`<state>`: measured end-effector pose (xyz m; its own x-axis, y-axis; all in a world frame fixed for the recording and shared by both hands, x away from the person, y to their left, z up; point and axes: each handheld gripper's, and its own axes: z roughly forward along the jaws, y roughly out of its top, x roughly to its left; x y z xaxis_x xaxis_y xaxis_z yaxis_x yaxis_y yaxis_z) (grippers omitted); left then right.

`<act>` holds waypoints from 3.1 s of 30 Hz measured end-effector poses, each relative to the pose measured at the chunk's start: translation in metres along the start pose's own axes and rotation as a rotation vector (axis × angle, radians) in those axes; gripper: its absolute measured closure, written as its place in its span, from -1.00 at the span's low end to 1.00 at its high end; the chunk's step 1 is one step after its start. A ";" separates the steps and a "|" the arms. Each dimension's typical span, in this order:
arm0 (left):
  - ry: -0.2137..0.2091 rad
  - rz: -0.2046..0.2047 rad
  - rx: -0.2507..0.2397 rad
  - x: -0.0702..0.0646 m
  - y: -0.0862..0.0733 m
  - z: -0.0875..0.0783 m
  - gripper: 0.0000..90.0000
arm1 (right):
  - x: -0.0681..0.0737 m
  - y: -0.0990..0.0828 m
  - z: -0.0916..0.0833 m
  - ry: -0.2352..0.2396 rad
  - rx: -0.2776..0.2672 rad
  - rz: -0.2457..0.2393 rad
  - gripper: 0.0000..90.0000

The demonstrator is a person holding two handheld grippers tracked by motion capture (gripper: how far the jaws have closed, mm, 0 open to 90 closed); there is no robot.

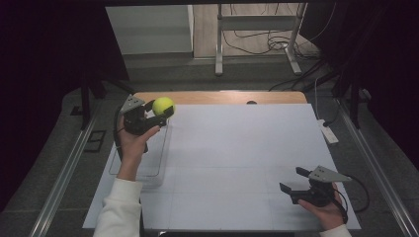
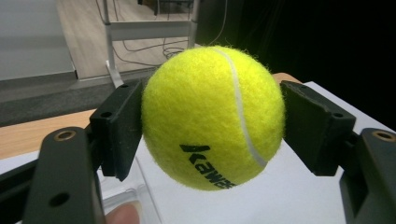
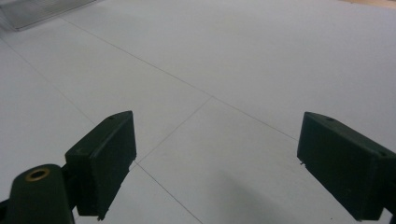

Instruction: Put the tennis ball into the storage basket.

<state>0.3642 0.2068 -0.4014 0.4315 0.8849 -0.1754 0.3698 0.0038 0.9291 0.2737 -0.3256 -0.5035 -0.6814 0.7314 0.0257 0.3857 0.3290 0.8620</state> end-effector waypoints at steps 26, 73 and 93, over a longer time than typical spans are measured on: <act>0.083 -0.050 -0.006 0.028 -0.006 -0.006 -0.40 | 0.000 0.000 0.000 -0.001 0.001 0.003 -0.73; 0.198 -0.101 0.043 0.063 -0.016 0.000 -0.40 | -0.001 0.000 0.000 0.003 -0.002 0.008 -0.73; 0.250 -0.090 0.123 0.078 -0.015 0.003 -0.40 | -0.001 0.001 0.000 0.003 -0.003 0.005 -0.72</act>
<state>0.3953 0.2747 -0.4298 0.1820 0.9709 -0.1555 0.5009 0.0445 0.8643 0.2742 -0.3262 -0.5029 -0.6813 0.7313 0.0316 0.3874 0.3236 0.8633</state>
